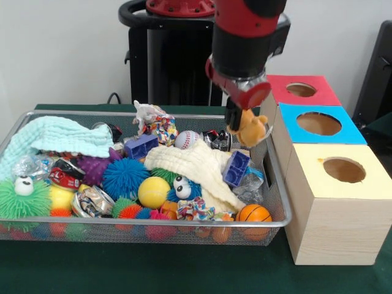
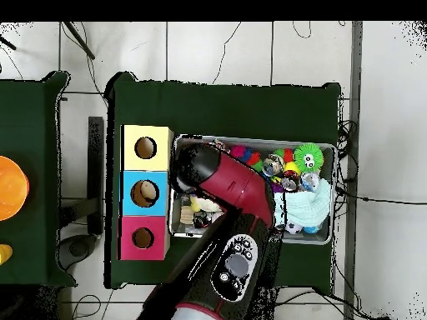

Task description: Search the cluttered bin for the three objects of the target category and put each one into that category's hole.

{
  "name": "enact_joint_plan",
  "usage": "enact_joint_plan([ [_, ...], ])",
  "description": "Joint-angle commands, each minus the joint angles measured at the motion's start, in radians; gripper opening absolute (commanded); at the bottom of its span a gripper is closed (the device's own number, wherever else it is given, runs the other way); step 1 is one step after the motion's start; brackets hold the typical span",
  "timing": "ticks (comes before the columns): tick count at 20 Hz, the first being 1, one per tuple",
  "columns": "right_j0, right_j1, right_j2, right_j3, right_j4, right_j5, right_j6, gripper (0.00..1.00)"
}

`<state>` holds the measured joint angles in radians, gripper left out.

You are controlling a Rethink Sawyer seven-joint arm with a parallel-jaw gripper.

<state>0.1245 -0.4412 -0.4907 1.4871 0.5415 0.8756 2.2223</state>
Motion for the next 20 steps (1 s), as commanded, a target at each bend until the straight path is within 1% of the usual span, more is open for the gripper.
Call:
enact_joint_plan([
  [1, -0.037, -0.087, 0.098, -0.011, 0.0, 0.035, 0.115, 0.0],
  [2, -0.03, -0.152, 0.082, 0.069, -0.001, 0.013, 0.092, 0.0],
  [3, -0.03, -0.16, 0.085, 0.076, -0.004, 0.008, 0.088, 0.0],
  [4, -0.038, -0.114, 0.104, 0.009, -0.006, 0.022, 0.1, 0.0],
  [5, -0.038, -0.108, 0.106, 0.002, -0.007, 0.022, 0.108, 0.0],
  [9, -0.031, -0.095, 0.128, 0.034, -0.006, -0.008, 0.112, 0.0],
  [11, -0.023, -0.079, 0.123, 0.029, -0.016, 0.007, 0.13, 0.0],
  [14, -0.017, -0.086, 0.13, 0.052, -0.011, 0.045, 0.144, 0.0],
  [18, 0.001, -0.092, 0.121, 0.067, -0.02, 0.068, 0.161, 0.0],
  [20, 0.003, -0.098, 0.123, 0.074, -0.024, 0.056, 0.147, 0.0],
])
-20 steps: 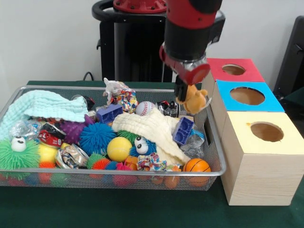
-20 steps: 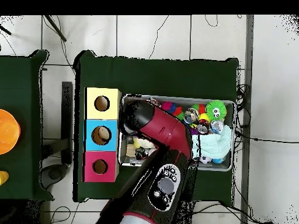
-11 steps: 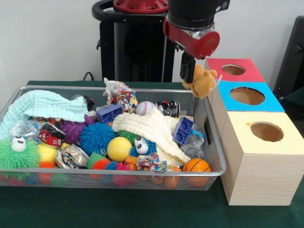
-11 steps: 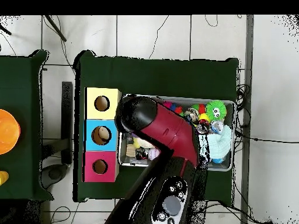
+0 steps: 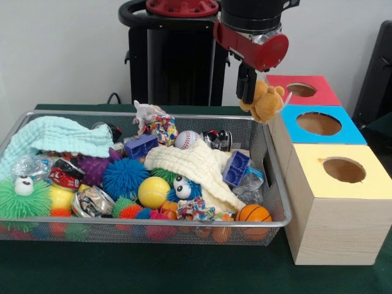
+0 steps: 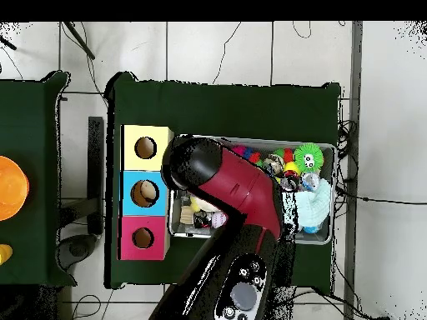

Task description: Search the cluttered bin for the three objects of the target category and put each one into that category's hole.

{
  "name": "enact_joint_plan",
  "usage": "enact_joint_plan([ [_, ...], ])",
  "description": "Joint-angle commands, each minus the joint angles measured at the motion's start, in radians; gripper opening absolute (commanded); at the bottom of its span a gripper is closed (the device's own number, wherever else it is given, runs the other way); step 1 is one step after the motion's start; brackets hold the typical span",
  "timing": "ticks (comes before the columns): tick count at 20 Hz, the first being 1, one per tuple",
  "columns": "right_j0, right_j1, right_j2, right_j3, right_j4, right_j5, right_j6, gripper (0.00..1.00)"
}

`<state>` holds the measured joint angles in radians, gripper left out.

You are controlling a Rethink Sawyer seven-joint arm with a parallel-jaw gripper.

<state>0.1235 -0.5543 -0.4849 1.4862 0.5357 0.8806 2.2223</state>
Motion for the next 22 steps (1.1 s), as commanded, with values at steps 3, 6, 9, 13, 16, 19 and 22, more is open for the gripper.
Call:
enact_joint_plan([
  [3, 0.0, 0.018, 0.114, 0.066, -0.027, 0.058, 0.135, 0.0],
  [6, -0.035, 0.012, 0.103, 0.046, -0.035, 0.087, 0.114, 0.0],
  [9, -0.041, 0.01, 0.109, 0.05, -0.039, 0.081, 0.095, 0.0],
  [13, -0.065, -0.018, 0.155, 0.12, -0.013, 0.011, 0.027, 0.0],
  [16, -0.076, -0.031, 0.158, 0.119, -0.031, 0.031, 0.011, 0.0],
  [19, -0.064, -0.046, 0.123, 0.094, -0.07, 0.093, 0.042, 0.0],
  [22, -0.007, -0.068, 0.11, 0.13, -0.077, 0.088, 0.095, 0.0],
])
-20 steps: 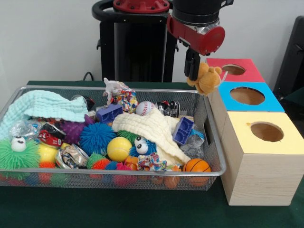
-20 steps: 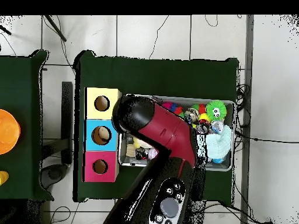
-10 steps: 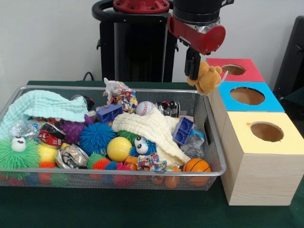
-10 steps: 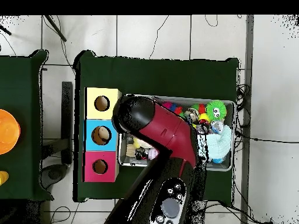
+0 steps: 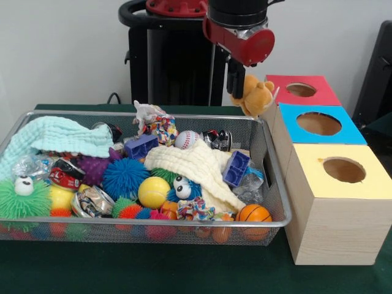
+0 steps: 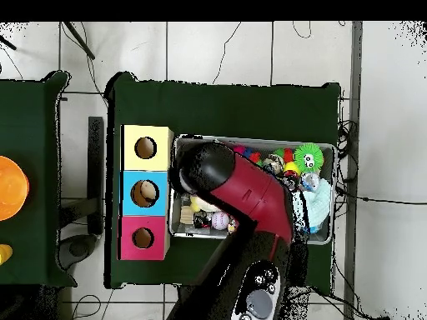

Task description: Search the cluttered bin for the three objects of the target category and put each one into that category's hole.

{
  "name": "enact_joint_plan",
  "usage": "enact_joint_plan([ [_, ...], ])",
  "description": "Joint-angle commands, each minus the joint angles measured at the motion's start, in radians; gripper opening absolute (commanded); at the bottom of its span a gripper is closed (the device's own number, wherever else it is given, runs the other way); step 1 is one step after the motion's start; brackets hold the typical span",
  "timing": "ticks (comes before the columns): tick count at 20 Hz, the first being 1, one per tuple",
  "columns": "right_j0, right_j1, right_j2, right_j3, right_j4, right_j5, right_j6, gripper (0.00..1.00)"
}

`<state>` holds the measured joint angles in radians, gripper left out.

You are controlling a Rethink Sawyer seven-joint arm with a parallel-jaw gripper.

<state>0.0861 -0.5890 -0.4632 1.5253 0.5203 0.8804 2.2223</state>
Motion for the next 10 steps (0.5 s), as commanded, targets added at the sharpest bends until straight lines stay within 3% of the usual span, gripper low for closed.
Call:
enact_joint_plan([
  [1, 0.034, -0.04, 0.088, 0.096, -0.059, 0.085, 0.101, 0.0],
  [7, 0.074, -0.106, 0.066, 0.107, -0.102, 0.121, 0.105, 0.0],
  [10, 0.102, -0.104, 0.043, 0.067, -0.152, 0.172, 0.115, 0.0],
])
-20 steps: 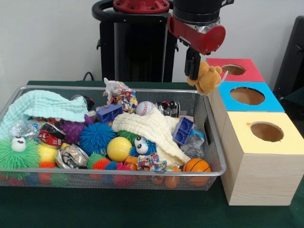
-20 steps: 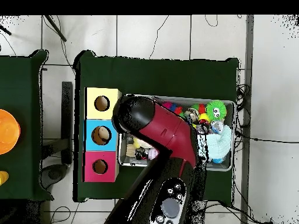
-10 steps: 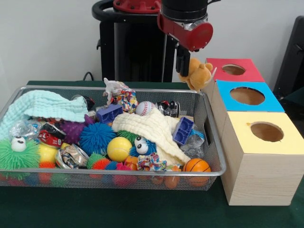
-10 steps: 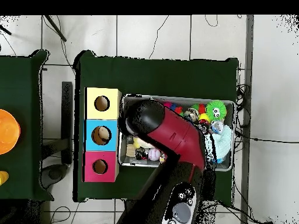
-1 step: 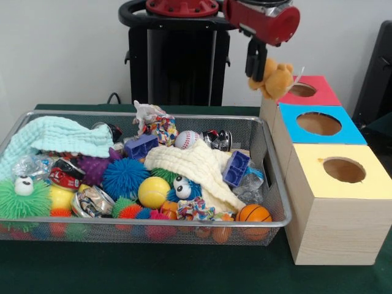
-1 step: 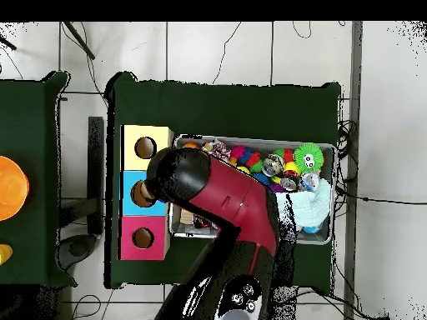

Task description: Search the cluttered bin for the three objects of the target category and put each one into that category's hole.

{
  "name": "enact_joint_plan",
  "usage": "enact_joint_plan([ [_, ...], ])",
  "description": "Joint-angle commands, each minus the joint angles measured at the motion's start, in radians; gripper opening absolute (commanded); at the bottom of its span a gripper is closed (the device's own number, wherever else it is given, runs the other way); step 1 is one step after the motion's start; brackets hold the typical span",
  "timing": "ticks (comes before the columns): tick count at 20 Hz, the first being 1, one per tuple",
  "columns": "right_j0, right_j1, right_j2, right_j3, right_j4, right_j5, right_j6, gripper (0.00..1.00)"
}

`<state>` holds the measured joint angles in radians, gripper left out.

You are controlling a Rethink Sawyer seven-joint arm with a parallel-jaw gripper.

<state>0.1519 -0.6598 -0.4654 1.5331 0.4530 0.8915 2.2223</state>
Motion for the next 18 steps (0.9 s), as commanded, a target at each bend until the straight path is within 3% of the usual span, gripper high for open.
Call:
enact_joint_plan([
  [1, 0.046, -0.026, 0.038, 0.041, -0.1, 0.179, 0.123, 0.0],
  [4, 0.069, -0.034, 0.032, -0.001, -0.104, 0.24, 0.167, 0.0],
  [9, 0.08, -0.046, 0.031, 0.018, -0.096, 0.234, 0.189, 0.0],
  [18, 0.064, -0.051, 0.06, 0.214, -0.078, -0.019, 0.107, 0.0],
])
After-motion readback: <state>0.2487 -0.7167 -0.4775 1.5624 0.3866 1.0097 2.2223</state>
